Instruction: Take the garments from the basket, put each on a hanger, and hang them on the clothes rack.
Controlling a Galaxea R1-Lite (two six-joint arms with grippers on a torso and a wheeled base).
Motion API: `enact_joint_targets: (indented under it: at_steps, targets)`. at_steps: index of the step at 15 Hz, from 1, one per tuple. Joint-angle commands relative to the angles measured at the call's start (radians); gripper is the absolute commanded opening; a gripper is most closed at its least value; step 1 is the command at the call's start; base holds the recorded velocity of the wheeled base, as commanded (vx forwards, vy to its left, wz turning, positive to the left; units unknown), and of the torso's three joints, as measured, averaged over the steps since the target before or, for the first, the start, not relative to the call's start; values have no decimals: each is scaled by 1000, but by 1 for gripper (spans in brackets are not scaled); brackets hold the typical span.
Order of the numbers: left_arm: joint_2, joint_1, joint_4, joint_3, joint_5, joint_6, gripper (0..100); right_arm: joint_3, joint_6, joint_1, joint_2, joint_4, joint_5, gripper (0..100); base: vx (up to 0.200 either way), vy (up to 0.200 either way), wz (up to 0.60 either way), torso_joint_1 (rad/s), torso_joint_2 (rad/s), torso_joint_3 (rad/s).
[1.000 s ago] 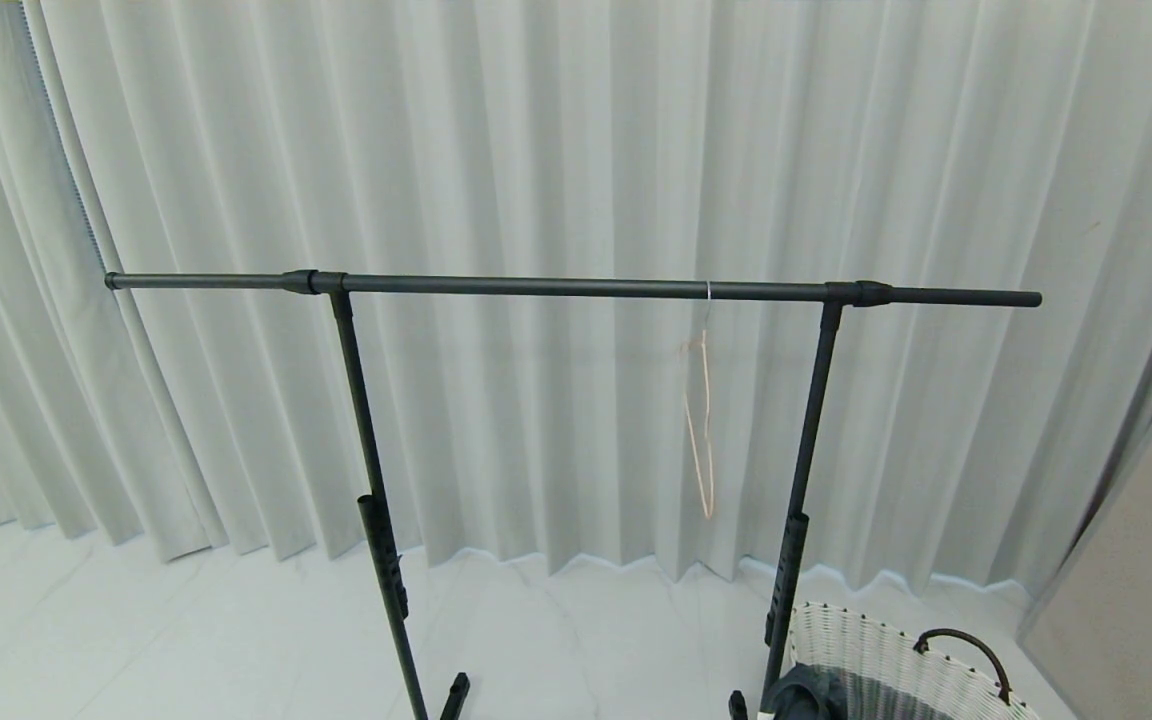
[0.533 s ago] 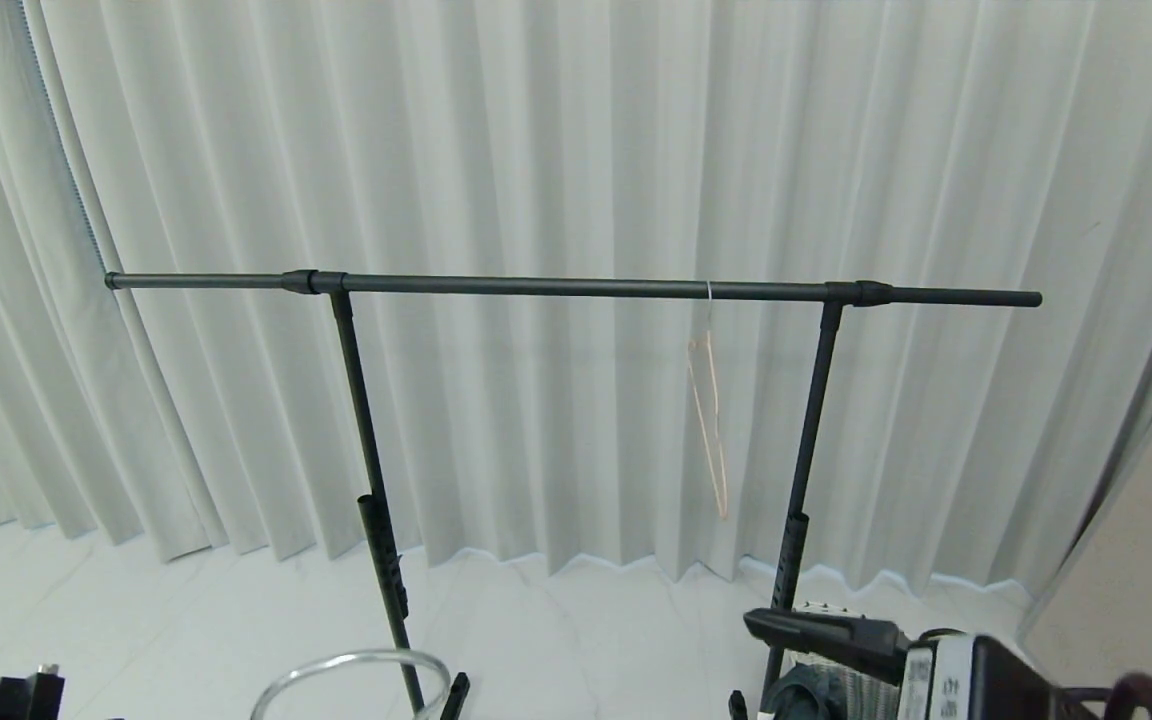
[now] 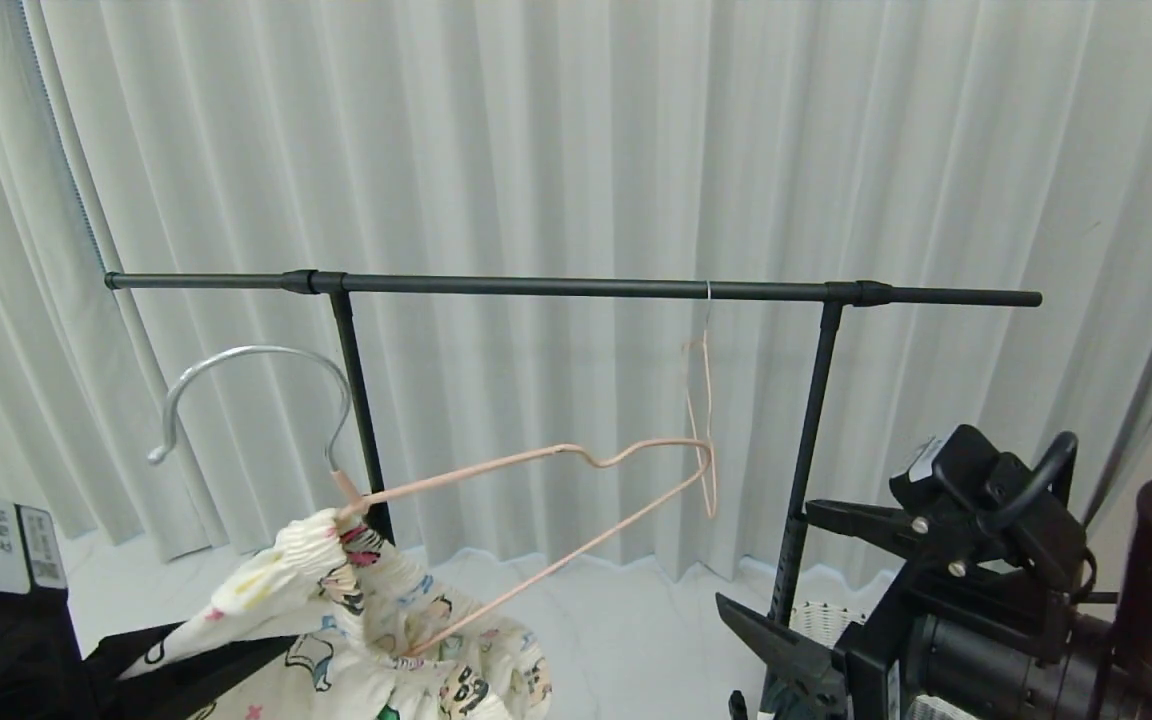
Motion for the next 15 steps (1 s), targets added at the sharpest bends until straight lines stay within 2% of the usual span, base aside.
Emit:
enact_joint_targets:
  at_steps: [1, 3, 7, 11, 15]
  targets:
    - [30, 13, -3, -49, -1, -2, 0, -25, 34, -7, 40, 1, 2, 100, 0, 0, 0, 0, 0, 0]
    - [56, 13, -14, -97, -1, -3, 0, -48, 45, 13, 72, 5, 4, 100, 0, 0, 0, 0, 0, 0]
    - [127, -5, -84, -152, -5, 3, 0, -188, 143, 85, 218, 5, 2, 100, 0, 0, 0, 0, 0, 0]
    - [144, -91, -89, -181, -5, 1, 0, -225, 146, 117, 279, 1, -1, 100, 0, 0, 0, 0, 0, 0]
    - [164, -118, -91, -184, -5, -2, 0, -222, 147, 132, 293, 2, -5, 100, 0, 0, 0, 0, 0, 0]
